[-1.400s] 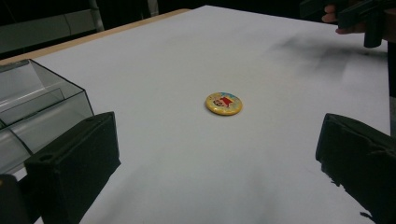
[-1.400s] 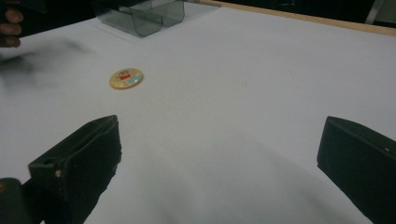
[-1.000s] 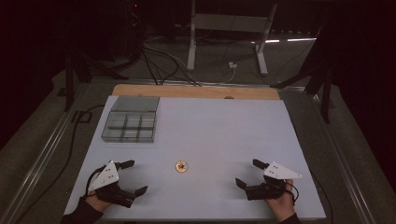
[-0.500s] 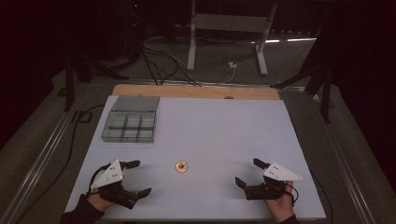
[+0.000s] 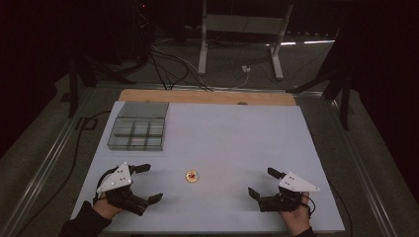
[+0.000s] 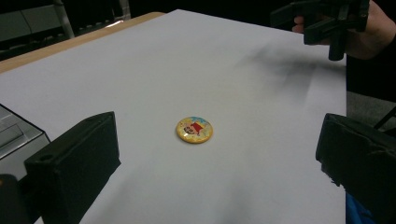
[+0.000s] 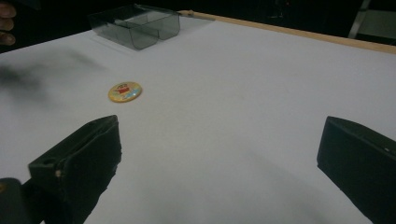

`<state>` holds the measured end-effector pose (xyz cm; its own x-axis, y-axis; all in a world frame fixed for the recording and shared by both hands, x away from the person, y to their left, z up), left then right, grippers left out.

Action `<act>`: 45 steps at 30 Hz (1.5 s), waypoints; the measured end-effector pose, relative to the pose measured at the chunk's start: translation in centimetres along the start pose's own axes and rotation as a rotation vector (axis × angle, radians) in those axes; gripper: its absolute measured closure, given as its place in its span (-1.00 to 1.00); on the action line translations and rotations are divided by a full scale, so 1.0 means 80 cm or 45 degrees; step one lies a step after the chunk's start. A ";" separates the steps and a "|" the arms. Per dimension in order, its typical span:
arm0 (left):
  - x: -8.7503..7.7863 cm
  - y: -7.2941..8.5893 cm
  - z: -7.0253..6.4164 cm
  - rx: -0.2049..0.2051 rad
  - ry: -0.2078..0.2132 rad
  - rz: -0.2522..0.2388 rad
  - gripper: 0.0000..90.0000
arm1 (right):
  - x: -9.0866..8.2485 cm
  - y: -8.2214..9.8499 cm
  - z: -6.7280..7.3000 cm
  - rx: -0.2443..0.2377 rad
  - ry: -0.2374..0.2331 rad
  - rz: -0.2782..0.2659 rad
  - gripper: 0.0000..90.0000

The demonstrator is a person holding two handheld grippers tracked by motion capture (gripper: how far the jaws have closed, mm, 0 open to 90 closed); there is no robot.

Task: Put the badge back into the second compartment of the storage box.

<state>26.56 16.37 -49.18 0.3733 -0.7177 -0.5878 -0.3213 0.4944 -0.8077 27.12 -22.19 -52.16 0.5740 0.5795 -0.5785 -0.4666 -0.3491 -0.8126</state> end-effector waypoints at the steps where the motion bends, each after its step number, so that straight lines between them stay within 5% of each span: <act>1: 0.001 -0.002 0.001 -0.004 -0.002 0.002 -0.99 | 0.000 0.000 0.000 0.004 0.000 0.003 -1.00; 17: 0.023 -0.028 0.004 0.006 0.007 0.025 -0.99 | 0.003 0.001 0.001 0.005 -0.009 0.016 -1.00; 45: 0.087 -0.042 0.008 -0.045 -0.029 0.098 -0.99 | 0.005 0.002 0.004 -0.015 -0.024 0.030 -1.00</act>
<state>30.83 10.04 -50.61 0.3660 -0.6663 -0.6496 -0.3806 0.5298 -0.7579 27.04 -21.75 -52.47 0.5503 0.5848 -0.5959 -0.4716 -0.3713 -0.7998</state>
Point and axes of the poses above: each handheld gripper's, and its own axes: x roughly forward along the jaws, y roughly out of its underside, z roughly to its left, the point moved 6 cm from there along x, roughly forward along the jaws, and after that the axes turned 13 degrees about z, right-handed, at the moved point
